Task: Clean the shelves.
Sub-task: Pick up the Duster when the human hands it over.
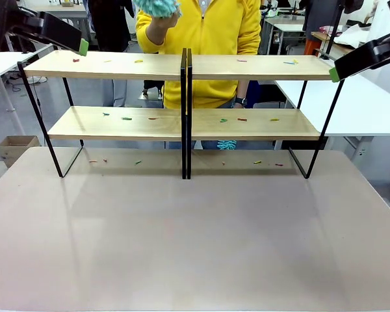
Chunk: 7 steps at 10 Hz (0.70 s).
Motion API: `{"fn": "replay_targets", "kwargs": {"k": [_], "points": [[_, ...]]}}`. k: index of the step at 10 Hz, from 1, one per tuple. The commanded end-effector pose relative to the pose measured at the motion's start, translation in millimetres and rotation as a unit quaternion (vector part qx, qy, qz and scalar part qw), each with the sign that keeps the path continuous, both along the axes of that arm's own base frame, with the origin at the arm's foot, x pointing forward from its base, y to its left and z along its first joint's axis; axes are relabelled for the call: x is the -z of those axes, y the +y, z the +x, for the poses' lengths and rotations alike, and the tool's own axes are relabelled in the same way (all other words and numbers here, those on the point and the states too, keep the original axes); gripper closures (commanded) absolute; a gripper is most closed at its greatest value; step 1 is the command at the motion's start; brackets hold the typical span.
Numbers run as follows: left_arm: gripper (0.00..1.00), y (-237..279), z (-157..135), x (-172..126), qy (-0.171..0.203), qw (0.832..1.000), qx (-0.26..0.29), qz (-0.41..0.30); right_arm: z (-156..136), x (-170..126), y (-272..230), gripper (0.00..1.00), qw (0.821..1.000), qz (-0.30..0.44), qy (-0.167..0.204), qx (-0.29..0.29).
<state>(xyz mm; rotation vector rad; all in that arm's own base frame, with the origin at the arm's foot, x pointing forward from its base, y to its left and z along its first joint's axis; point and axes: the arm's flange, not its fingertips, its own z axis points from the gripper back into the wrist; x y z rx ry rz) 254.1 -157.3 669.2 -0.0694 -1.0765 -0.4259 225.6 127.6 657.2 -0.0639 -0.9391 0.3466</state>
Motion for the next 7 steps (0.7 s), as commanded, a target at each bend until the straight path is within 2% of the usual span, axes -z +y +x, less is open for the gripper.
{"fn": "replay_targets", "kwargs": {"k": [1, 3, 7], "points": [[0.00, 5.0, 1.7, -4.7, -0.004, 1.000, -0.005, -0.013, 1.1, 0.1, -2.1, 0.00, 1.000, 0.005, 0.003, 0.001], [0.00, 0.0, 0.0, 0.0, 0.000, 1.000, 0.000, 0.000, -0.3, -2.5, 4.0, 0.00, 1.000, 0.030, 0.009, -0.005], [0.00, 0.0, 0.0, 0.0, 0.000, 1.000, 0.000, 0.000, -5.9, -17.3, 31.3, 0.00, 0.998, 0.058, -0.017, 0.001]]}}
